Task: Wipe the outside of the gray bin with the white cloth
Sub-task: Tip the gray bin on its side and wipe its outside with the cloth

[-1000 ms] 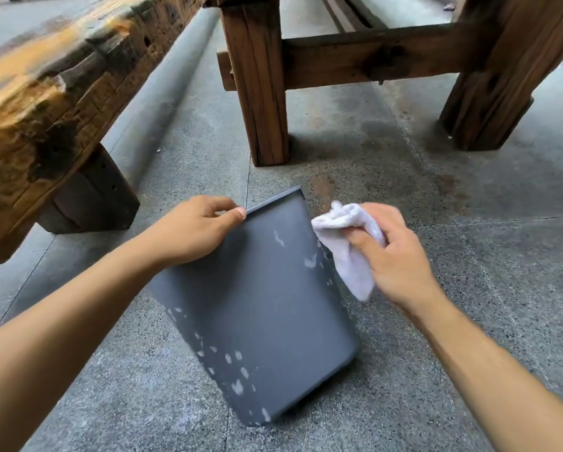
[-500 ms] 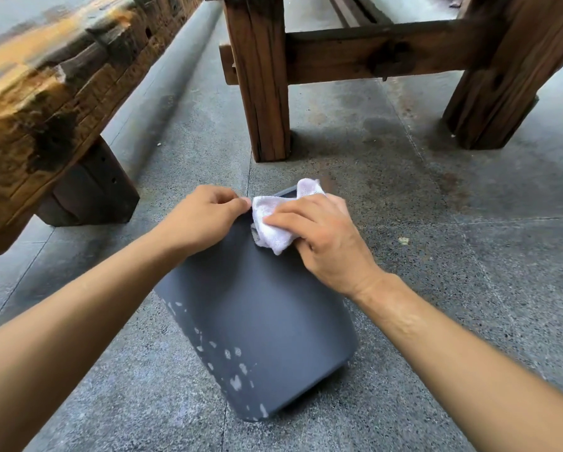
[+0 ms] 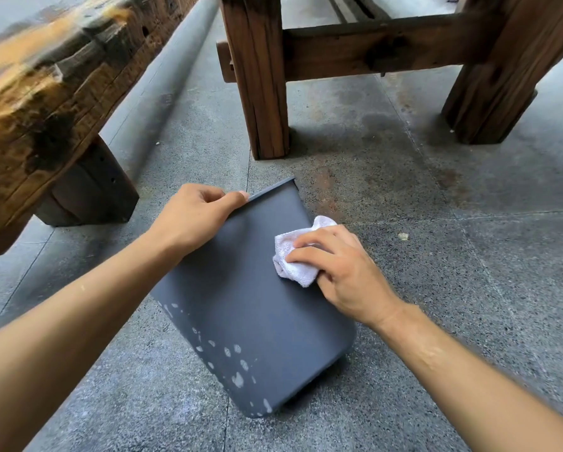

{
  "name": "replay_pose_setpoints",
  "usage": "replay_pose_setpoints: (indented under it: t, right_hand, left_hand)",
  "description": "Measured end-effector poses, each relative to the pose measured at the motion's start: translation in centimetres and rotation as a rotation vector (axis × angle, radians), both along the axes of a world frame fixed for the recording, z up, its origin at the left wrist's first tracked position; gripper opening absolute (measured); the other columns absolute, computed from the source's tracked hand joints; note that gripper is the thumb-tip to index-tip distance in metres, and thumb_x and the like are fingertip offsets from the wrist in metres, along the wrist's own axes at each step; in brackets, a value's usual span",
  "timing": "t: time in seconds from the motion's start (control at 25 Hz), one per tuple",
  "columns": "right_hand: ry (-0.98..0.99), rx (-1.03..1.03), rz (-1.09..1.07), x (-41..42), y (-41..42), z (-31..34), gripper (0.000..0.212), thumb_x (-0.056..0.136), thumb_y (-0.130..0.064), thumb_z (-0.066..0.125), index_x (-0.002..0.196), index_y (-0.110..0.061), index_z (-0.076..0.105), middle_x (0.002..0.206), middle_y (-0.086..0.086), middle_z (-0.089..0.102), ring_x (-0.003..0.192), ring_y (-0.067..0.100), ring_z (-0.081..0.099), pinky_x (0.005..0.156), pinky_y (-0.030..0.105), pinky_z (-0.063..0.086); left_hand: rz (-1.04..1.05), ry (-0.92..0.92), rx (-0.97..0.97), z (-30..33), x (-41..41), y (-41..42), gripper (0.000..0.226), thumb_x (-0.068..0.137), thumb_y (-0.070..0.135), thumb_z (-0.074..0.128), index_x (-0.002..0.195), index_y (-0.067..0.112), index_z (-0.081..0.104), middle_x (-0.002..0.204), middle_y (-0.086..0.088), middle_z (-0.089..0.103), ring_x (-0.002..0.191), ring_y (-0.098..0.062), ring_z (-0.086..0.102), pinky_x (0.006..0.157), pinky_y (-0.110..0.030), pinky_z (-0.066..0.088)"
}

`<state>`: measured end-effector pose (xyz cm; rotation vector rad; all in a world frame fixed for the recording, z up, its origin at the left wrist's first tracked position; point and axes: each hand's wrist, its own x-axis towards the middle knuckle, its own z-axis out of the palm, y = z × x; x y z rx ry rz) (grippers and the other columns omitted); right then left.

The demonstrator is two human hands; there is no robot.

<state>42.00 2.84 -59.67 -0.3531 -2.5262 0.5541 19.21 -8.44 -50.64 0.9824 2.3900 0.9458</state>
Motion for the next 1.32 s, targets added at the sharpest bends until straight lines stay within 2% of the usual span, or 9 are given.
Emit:
replay_pose_setpoints:
  t: [0.28,0.48,0.64,0.72,0.8,0.92,1.04,1.16,1.32]
  right_hand:
    - [0.033,-0.148,0.009,3.2,-0.6,-4.1,0.054,0.073,0.015,0.057,0.108,-0.022,0.074,0.120,-0.006,0.063,0.115,0.018,0.051,0.103,0.035,0.043]
    - [0.005,-0.202,-0.033,6.0,-1.9,-7.0,0.053,0.073,0.014,0.057,0.105,-0.026,0.073,0.118,-0.010,0.061,0.117,0.016,0.051,0.103,0.030,0.042]
    - [0.031,-0.350,-0.114,7.3,-2.3,-7.3,0.049,0.076,0.014,0.060,0.096,-0.027,0.075,0.110,-0.014,0.065,0.110,0.009,0.058,0.096,0.025,0.047]
    - [0.066,-0.572,-0.230,7.6,-2.3,-6.7,0.052,0.077,0.019,0.061,0.092,-0.028,0.076,0.103,-0.015,0.069,0.099,0.005,0.064,0.083,0.019,0.051]
    - [0.173,-0.842,-0.365,7.3,-1.9,-5.5,0.053,0.082,0.018,0.059,0.089,-0.032,0.075,0.094,-0.015,0.072,0.084,-0.003,0.066,0.064,0.010,0.049]
    - [0.397,-0.984,-0.413,6.4,-1.3,-3.0,0.046,0.086,0.020,0.051,0.092,-0.021,0.072,0.085,-0.016,0.074,0.077,-0.006,0.068,0.060,0.008,0.051]
    - [0.423,-0.882,-0.306,5.0,-1.9,0.2,0.043,0.081,0.023,0.052,0.095,-0.013,0.071,0.086,-0.014,0.074,0.079,-0.005,0.069,0.061,0.009,0.052]
    - [0.270,-0.459,-0.246,4.1,-2.4,2.5,0.041,0.077,0.007,0.061,0.099,-0.026,0.073,0.096,-0.013,0.067,0.090,0.007,0.066,0.073,0.013,0.048]
    - [0.217,-0.239,-0.170,3.4,-2.7,3.7,0.038,0.076,-0.002,0.062,0.105,-0.026,0.071,0.100,-0.012,0.064,0.095,0.009,0.063,0.081,0.023,0.050]
  left_hand:
    - [0.069,-0.032,0.042,-0.3,-0.9,-0.7,0.076,0.064,0.081,0.066,0.086,0.009,0.076,0.087,-0.024,0.074,0.061,-0.020,0.062,0.074,-0.057,0.059]
    - [0.130,-0.028,0.072,-0.8,-2.8,-1.6,0.060,0.067,0.078,0.068,0.086,0.022,0.079,0.073,-0.014,0.072,0.055,-0.008,0.053,0.062,-0.028,0.045]
    - [0.215,-0.041,0.091,-0.8,-4.0,-2.7,0.043,0.068,0.071,0.074,0.060,0.029,0.076,0.045,0.017,0.050,0.037,-0.004,0.043,0.043,-0.015,0.036]
    - [0.278,-0.066,0.088,-0.7,-4.4,-3.5,0.041,0.062,0.072,0.077,0.066,0.032,0.078,0.040,0.017,0.052,0.034,0.001,0.046,0.039,-0.014,0.038]
    - [0.283,-0.100,0.061,-0.8,-4.8,-4.1,0.058,0.055,0.073,0.081,0.069,0.017,0.077,0.046,0.011,0.056,0.039,-0.004,0.049,0.044,-0.018,0.038]
    - [0.226,-0.139,0.046,-0.9,-4.8,-4.6,0.052,0.051,0.062,0.089,0.058,0.016,0.066,0.046,0.007,0.053,0.040,-0.009,0.044,0.043,-0.017,0.033]
    - [0.180,-0.229,0.159,-0.8,-4.3,-4.7,0.047,0.050,0.055,0.092,0.056,0.017,0.065,0.047,0.007,0.060,0.038,-0.007,0.049,0.040,-0.014,0.039]
    - [0.125,-0.322,0.307,-1.6,-3.7,-4.4,0.047,0.048,0.057,0.091,0.059,0.017,0.069,0.051,0.006,0.065,0.043,-0.007,0.053,0.045,-0.017,0.043]
    - [-0.057,-0.310,0.406,-2.8,-2.3,-4.2,0.053,0.055,0.075,0.078,0.051,0.024,0.065,0.043,0.017,0.047,0.041,0.005,0.036,0.042,-0.012,0.026]
